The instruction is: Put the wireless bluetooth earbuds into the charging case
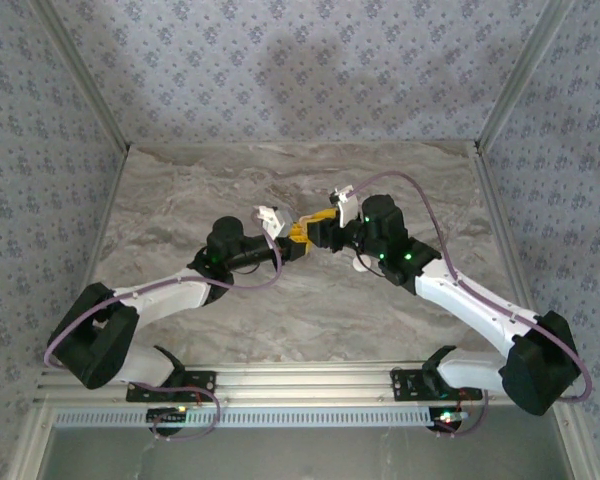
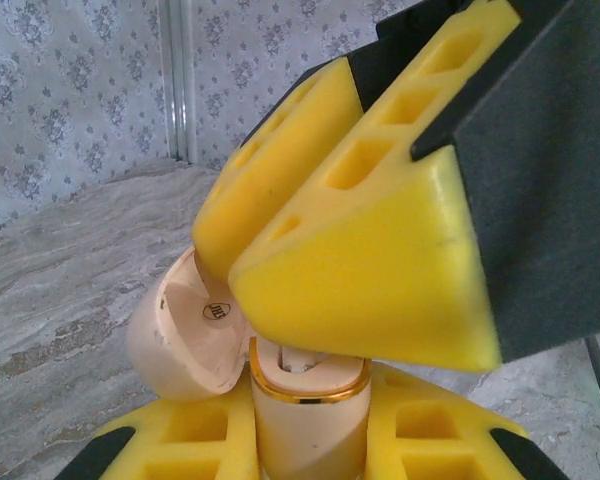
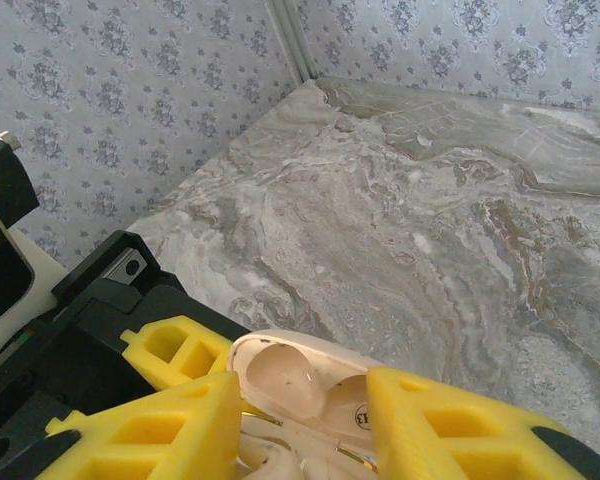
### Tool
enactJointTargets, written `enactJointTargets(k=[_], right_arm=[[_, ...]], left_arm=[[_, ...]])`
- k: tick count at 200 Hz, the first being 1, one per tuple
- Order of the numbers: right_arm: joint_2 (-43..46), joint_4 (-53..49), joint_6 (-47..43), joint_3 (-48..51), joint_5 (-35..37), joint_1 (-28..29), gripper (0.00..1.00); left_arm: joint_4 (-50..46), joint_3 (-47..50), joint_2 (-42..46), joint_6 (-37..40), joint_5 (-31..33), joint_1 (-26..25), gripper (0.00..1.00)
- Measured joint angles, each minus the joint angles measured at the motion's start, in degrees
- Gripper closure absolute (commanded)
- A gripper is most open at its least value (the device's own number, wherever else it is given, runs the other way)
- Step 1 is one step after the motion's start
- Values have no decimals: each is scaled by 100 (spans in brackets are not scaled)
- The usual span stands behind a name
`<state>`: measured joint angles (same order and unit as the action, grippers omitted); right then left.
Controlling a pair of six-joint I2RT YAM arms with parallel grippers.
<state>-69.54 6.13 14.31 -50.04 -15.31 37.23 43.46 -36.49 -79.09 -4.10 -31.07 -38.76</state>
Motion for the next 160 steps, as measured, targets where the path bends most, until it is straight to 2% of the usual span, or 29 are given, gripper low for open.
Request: enactJointTargets(k=[85, 160], right_arm=[[278, -107, 50, 0, -162, -35, 47], [387, -238, 369, 0, -201, -258, 46]], left_arm=[[144, 0, 109, 216, 107, -37, 83], [179, 0, 109, 212, 358, -35, 83]])
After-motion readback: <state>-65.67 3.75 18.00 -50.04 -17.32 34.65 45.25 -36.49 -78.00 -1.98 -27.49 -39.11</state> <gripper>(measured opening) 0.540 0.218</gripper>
